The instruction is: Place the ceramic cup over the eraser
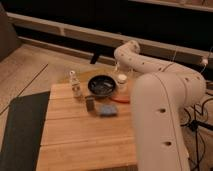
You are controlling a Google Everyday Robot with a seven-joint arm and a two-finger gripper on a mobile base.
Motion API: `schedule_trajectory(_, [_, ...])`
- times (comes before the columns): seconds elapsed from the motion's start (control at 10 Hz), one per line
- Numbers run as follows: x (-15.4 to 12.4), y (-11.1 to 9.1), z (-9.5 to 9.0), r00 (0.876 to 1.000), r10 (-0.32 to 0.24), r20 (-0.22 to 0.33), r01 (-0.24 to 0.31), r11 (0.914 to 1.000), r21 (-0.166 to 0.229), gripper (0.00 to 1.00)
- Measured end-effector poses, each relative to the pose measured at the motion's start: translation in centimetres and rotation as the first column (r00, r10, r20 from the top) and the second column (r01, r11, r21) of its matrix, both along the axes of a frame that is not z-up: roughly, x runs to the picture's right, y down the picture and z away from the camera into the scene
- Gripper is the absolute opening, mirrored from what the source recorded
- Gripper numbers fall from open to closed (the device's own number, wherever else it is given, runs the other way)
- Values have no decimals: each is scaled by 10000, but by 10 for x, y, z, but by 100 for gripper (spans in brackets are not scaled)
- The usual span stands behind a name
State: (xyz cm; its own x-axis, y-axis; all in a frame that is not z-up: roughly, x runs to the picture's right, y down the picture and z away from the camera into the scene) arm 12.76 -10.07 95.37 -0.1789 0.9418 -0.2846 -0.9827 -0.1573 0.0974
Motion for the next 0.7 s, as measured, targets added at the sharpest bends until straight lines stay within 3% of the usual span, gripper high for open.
schedule_trajectory(0.3, [-10, 14, 20, 9997, 13, 228, -1, 9987, -502, 65])
schedule_trajectory(0.6, [-2, 27, 30, 9989, 467, 109, -454, 9944, -950, 64])
schedule_trajectory(0.7, [3, 30, 32, 9989, 467, -16, -466, 9933, -1058, 58])
